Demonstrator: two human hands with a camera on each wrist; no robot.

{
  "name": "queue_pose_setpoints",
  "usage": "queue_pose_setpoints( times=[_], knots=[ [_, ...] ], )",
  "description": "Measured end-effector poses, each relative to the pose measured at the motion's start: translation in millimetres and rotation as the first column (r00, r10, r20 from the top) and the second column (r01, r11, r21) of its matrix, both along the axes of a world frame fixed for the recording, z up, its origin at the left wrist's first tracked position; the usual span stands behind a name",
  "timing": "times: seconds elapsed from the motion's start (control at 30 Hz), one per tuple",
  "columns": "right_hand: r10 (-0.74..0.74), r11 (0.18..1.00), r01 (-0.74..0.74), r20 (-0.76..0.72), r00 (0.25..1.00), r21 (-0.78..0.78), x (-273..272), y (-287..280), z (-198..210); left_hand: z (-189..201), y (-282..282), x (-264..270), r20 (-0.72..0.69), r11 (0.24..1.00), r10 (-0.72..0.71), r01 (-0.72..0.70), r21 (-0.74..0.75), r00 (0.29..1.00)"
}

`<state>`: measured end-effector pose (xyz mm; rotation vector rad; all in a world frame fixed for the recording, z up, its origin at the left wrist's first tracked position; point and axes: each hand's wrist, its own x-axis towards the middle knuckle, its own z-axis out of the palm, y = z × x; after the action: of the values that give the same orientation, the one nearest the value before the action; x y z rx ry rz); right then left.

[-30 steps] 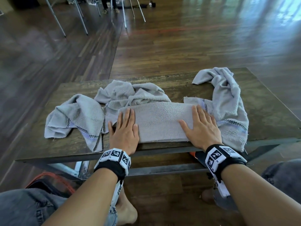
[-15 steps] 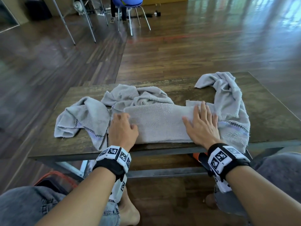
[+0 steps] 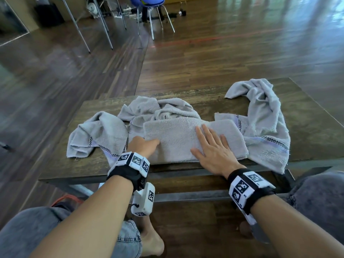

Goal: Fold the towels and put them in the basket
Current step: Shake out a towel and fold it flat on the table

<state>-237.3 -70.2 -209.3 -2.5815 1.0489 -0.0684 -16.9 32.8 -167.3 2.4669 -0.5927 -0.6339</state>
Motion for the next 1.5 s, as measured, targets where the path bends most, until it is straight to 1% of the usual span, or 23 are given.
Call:
queue_pose_setpoints(
  times=[0.13, 0.33, 0.4, 0.47, 0.5, 0.53, 0.57, 0.6, 0.63, 0.67, 0.7, 0.73, 0.77, 0.83, 0.93, 1.0, 1.1, 1.17, 1.23, 1.27, 1.33, 1.43, 1.5],
  knots=[
    [-0.002, 1.000, 0.002, 0.013, 1.000, 0.001, -1, 2, 1, 2, 0, 2, 0.017, 0.998, -0.025, 0.024, 0.064, 1.000],
    [0.018, 0.997, -0.023, 0.068, 0.998, 0.079, -6, 1, 10, 15, 7, 1, -0.050, 1.000, -0.017, 0.016, -0.014, 0.999],
    [-0.004, 0.994, -0.013, 0.146, 0.989, 0.112, -10, -1, 16, 32, 2, -8, -0.013, 0.997, -0.066, 0.065, -0.051, 0.998],
    [-0.060, 0.993, 0.032, 0.246, 0.967, 0.112, -14, -3, 26, 55, -7, -21, 0.076, 0.981, -0.150, 0.158, -0.110, 0.986],
    [-0.121, 0.986, 0.078, 0.312, 0.942, 0.148, -16, -5, 33, 67, -13, -30, 0.125, 0.968, -0.200, 0.215, -0.126, 0.972],
    [-0.218, 0.961, 0.125, 0.397, 0.892, 0.247, -17, -7, 38, 78, -21, -40, 0.163, 0.950, -0.259, 0.282, -0.134, 0.952],
    [-0.346, 0.900, 0.143, 0.471, 0.811, 0.413, -19, -10, 43, 88, -29, -52, 0.186, 0.924, -0.330, 0.357, -0.140, 0.926],
    [-0.484, 0.786, 0.105, 0.500, 0.718, 0.609, -23, -11, 48, 96, -37, -66, 0.198, 0.886, -0.406, 0.437, -0.156, 0.892],
    [-0.604, 0.642, 0.024, 0.486, 0.631, 0.767, -27, -13, 52, 101, -46, -80, 0.201, 0.836, -0.478, 0.513, -0.193, 0.855],
    [-0.685, 0.514, -0.073, 0.460, 0.565, 0.855, -32, -14, 55, 105, -55, -95, 0.188, 0.786, -0.534, 0.566, -0.248, 0.824],
    [-0.731, 0.427, -0.152, 0.439, 0.522, 0.892, -38, -15, 57, 106, -61, -107, 0.164, 0.748, -0.569, 0.590, -0.303, 0.806],
    [-0.760, 0.379, -0.192, 0.423, 0.493, 0.905, -43, -16, 57, 104, -67, -117, 0.145, 0.724, -0.589, 0.598, -0.344, 0.795],
    [-0.778, 0.367, -0.190, 0.413, 0.474, 0.910, -48, -16, 57, 99, -70, -126, 0.143, 0.706, -0.603, 0.608, -0.363, 0.785],
    [-0.782, 0.407, -0.122, 0.414, 0.466, 0.905, -56, -16, 53, 82, -75, -135, 0.204, 0.681, -0.633, 0.663, -0.313, 0.747],
    [-0.763, 0.503, 0.033, 0.425, 0.487, 0.864, -66, -19, 44, 47, -74, -138, 0.273, 0.684, -0.687, 0.726, -0.070, 0.674],
    [-0.776, 0.517, 0.124, 0.403, 0.485, 0.847, -72, -21, 39, 27, -71, -139, 0.296, 0.653, -0.729, 0.757, 0.033, 0.617],
    [-0.784, 0.514, 0.182, 0.373, 0.497, 0.838, -74, -22, 37, 5, -67, -139, 0.309, 0.591, -0.789, 0.795, 0.140, 0.532],
    [-0.766, 0.569, 0.276, 0.377, 0.521, 0.775, -75, -23, 35, -2, -67, -138, 0.321, 0.590, -0.793, 0.784, 0.195, 0.517],
    [-0.732, 0.658, 0.412, 0.408, 0.545, 0.630, -77, -25, 35, -6, -67, -139, 0.330, 0.594, -0.792, 0.771, 0.228, 0.513],
    [-0.724, 0.680, 0.455, 0.429, 0.540, 0.575, -78, -26, 36, -7, -67, -141, 0.337, 0.598, -0.790, 0.767, 0.234, 0.513],
    [-0.733, 0.679, 0.488, 0.459, 0.502, 0.549, -82, -29, 40, -8, -68, -146, 0.372, 0.601, -0.781, 0.765, 0.230, 0.502],
    [-0.773, 0.634, 0.499, 0.472, 0.423, 0.591, -90, -37, 46, -11, -66, -154, 0.450, 0.545, -0.800, 0.795, 0.266, 0.398],
    [-0.780, 0.623, 0.464, 0.457, 0.428, 0.630, -94, -39, 48, -13, -65, -159, 0.453, 0.502, -0.821, 0.817, 0.282, 0.348]
  ],
)
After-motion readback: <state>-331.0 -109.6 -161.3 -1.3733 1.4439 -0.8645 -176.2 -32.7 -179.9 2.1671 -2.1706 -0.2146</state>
